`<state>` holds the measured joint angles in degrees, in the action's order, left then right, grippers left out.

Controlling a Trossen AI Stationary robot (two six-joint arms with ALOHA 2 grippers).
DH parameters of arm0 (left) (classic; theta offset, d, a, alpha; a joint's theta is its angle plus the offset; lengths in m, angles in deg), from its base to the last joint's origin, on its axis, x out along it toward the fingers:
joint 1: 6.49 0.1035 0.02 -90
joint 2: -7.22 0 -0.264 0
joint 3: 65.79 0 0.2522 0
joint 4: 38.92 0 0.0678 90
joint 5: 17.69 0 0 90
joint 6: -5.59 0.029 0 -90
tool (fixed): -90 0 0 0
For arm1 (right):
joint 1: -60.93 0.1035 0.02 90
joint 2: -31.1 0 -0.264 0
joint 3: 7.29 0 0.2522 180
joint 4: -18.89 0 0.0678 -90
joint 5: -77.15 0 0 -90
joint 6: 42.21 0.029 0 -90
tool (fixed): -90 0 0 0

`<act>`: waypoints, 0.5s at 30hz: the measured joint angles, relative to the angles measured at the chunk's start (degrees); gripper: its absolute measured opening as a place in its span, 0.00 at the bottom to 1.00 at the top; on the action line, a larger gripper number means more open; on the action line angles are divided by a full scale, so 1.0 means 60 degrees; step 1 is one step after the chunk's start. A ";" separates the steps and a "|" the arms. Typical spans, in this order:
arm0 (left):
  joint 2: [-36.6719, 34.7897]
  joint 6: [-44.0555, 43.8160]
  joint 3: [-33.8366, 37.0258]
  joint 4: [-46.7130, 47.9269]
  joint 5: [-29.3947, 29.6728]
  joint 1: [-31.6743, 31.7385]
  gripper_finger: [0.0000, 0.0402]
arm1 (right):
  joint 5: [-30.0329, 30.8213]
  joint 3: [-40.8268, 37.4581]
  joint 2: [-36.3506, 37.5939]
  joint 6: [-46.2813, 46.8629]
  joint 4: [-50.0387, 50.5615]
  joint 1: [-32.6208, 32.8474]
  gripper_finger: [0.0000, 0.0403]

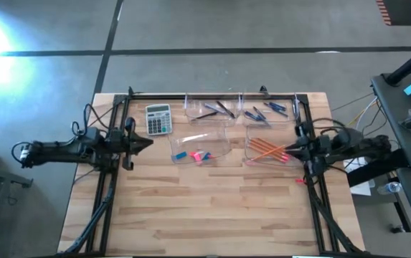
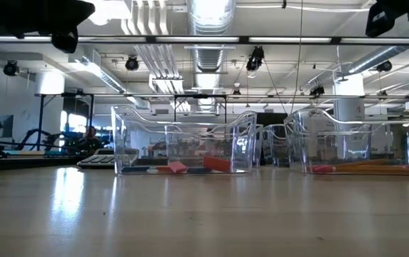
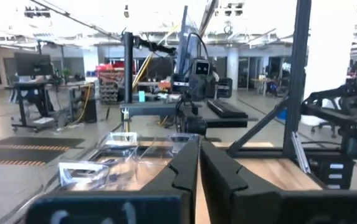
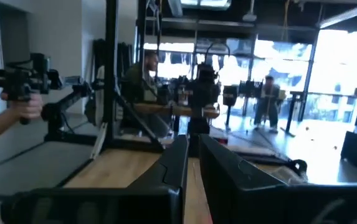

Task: Sort crayons/erasers/pens/pencils in bins
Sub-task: Return to Home Position

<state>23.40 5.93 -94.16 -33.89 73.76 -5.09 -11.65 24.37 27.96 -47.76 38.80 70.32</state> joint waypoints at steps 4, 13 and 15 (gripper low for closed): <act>-0.0651 -0.0203 0.0707 -0.0004 -0.0139 0.0002 0.00 | -0.0127 -0.0528 0.0024 0.0078 -0.0142 0.0000 0.08; -0.1854 -0.0505 0.2107 -0.0275 -0.0725 0.0002 0.00 | -0.0285 -0.2198 0.0435 0.0032 -0.1494 0.0000 0.08; -0.2054 -0.0522 0.2352 -0.0105 -0.0762 -0.0001 0.00 | -0.0283 -0.2595 0.0502 0.0268 -0.1953 0.0000 0.08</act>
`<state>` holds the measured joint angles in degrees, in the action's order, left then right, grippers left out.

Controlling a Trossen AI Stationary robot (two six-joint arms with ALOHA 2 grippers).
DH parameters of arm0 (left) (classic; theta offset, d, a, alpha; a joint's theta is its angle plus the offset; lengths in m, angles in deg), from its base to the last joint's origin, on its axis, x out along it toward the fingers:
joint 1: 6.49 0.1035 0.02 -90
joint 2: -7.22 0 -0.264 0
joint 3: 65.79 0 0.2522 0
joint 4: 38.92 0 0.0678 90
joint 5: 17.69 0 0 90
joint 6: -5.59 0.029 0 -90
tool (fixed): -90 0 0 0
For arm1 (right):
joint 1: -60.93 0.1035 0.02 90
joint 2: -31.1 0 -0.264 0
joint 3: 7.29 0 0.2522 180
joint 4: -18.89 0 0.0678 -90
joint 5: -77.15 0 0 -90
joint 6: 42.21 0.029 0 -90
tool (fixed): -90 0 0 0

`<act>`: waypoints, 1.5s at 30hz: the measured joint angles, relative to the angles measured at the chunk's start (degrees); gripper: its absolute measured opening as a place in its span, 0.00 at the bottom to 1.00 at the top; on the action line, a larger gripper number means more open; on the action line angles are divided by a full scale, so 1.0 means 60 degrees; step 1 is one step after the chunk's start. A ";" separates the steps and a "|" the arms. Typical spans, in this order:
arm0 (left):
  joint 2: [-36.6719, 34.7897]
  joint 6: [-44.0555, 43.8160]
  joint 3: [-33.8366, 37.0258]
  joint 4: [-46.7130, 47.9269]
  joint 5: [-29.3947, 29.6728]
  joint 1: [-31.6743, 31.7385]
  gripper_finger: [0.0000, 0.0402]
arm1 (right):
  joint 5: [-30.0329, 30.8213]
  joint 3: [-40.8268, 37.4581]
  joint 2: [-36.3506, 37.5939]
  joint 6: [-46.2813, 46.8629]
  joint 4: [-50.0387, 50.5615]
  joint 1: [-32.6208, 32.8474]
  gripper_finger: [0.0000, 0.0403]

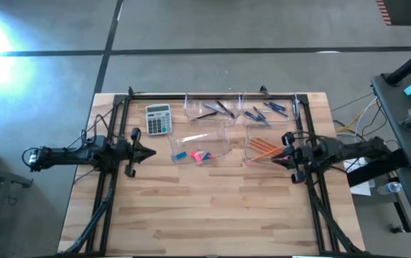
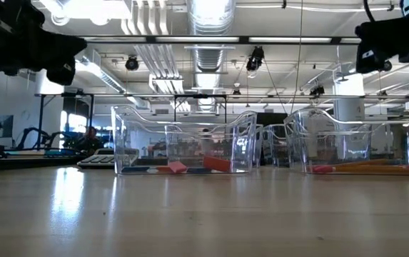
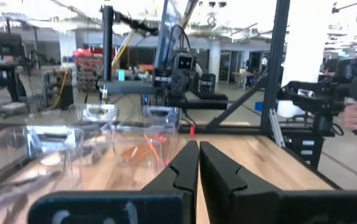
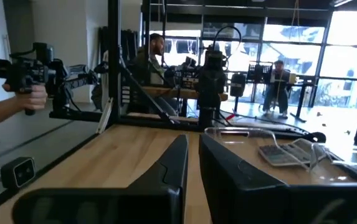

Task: Sort crayons/erasers/pens/pencils in bins
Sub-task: Return to Home Position

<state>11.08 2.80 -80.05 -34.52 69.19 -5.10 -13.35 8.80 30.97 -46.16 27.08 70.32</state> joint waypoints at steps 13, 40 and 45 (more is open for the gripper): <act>-0.0051 -0.0224 0.0007 0.0566 -0.0036 0.0003 0.00 | 0.0082 -0.0273 -0.0066 0.0520 -0.0192 0.0000 0.08; 0.0927 0.1036 0.0033 0.0844 0.0026 0.0000 0.00 | 0.0100 -0.0284 -0.0072 0.0411 -0.0109 -0.0004 0.08; 0.1060 0.1036 0.0034 0.0849 0.0022 0.0003 0.00 | 0.0100 -0.0284 -0.0072 0.0411 -0.0109 -0.0004 0.08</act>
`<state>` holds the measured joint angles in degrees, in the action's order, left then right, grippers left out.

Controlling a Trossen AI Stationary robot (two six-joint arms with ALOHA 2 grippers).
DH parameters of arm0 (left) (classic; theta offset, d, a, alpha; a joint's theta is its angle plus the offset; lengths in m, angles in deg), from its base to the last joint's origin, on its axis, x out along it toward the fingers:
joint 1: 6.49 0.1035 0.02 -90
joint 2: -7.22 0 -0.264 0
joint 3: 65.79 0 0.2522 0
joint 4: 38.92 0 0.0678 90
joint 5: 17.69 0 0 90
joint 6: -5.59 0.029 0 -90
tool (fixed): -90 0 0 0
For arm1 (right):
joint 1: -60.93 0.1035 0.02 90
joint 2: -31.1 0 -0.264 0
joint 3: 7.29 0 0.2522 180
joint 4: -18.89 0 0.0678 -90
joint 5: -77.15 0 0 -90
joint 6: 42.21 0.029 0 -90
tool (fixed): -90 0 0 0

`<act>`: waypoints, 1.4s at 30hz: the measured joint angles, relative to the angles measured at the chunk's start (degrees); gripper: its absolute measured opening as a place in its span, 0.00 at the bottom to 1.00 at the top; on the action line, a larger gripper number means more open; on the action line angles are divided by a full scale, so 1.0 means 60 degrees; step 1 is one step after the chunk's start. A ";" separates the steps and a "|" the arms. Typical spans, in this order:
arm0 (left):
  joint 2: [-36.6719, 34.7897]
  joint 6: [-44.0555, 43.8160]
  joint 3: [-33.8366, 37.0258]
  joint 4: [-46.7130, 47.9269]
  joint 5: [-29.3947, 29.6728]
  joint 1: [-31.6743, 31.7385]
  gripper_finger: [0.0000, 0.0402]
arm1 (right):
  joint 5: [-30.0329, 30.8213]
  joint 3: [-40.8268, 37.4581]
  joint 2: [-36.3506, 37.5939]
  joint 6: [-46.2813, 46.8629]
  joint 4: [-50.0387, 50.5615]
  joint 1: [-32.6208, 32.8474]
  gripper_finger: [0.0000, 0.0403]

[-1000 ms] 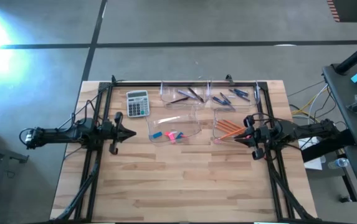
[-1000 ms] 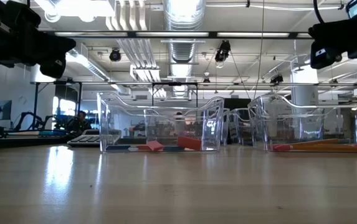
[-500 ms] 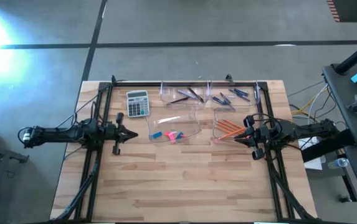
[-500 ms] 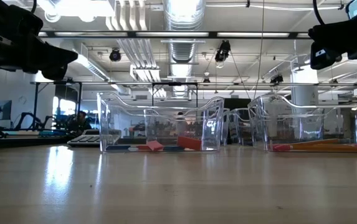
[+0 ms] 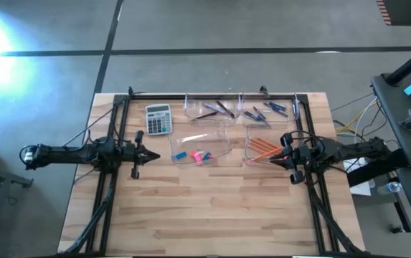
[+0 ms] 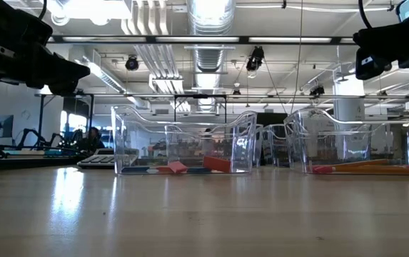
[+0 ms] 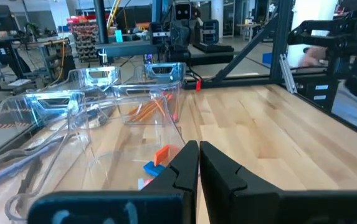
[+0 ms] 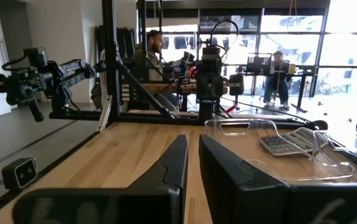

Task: Sort crayons/erasers/pens/pencils in bins
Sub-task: Return to Home Position

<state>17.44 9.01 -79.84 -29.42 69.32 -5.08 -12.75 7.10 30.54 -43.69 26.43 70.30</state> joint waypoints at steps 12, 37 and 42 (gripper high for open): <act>0.0220 0.0000 0.0002 0.0008 0.0000 0.0000 0.00 | 0.0000 -0.0004 0.0000 0.0000 0.0000 0.0000 0.08; 0.0230 -0.0003 0.0002 -0.0012 -0.0004 -0.0003 0.00 | 0.0000 -0.0007 0.0000 0.0000 0.0000 0.0000 0.08; 0.0230 -0.0004 0.0002 -0.0005 -0.0004 0.0000 0.00 | 0.0000 -0.0007 0.0000 0.0000 0.0000 -0.0001 0.08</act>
